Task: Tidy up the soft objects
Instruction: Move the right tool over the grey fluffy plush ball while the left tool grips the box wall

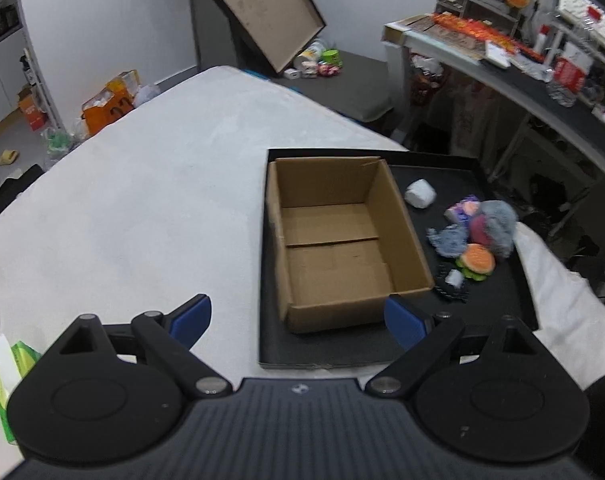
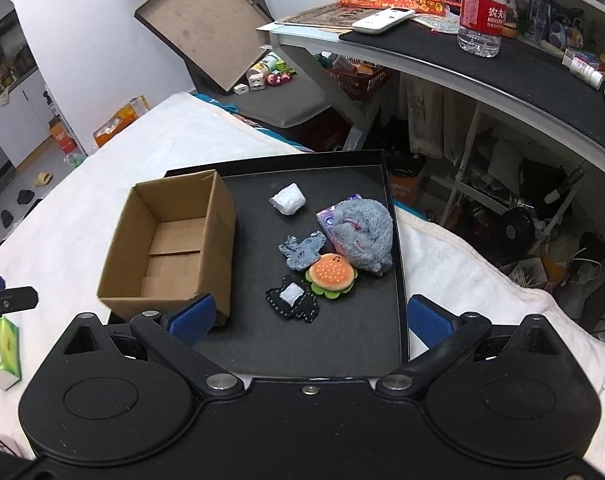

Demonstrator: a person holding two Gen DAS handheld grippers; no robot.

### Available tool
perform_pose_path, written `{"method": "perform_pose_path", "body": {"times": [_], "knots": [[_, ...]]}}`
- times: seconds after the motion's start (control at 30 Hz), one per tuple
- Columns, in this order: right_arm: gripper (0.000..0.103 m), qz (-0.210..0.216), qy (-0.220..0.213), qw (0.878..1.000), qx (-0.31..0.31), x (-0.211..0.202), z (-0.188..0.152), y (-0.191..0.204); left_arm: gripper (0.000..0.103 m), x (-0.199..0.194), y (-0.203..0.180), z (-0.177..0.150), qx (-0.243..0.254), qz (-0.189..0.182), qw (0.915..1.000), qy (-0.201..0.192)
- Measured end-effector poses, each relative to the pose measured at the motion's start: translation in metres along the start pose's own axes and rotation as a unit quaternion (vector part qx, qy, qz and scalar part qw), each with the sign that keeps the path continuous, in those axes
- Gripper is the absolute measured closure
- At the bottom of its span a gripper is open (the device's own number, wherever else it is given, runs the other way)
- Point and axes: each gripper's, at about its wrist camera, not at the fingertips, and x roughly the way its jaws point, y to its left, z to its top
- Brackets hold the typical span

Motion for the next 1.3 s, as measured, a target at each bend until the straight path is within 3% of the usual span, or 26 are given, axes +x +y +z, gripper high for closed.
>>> {"method": "perform_pose_path", "body": {"times": [0.83, 1.3], "knots": [[0.005, -0.011, 0.054, 0.998, -0.025, 0.107, 0.033, -0.018, 0.014, 0.109, 0.017, 0.022, -0.041, 0.018, 0.9970, 0.063], [0.006, -0.027, 0.081, 0.996, -0.029, 0.164, 0.052, -0.030, 0.043, 0.162, 0.018, 0.029, -0.061, 0.019, 0.9930, 0.100]]}}
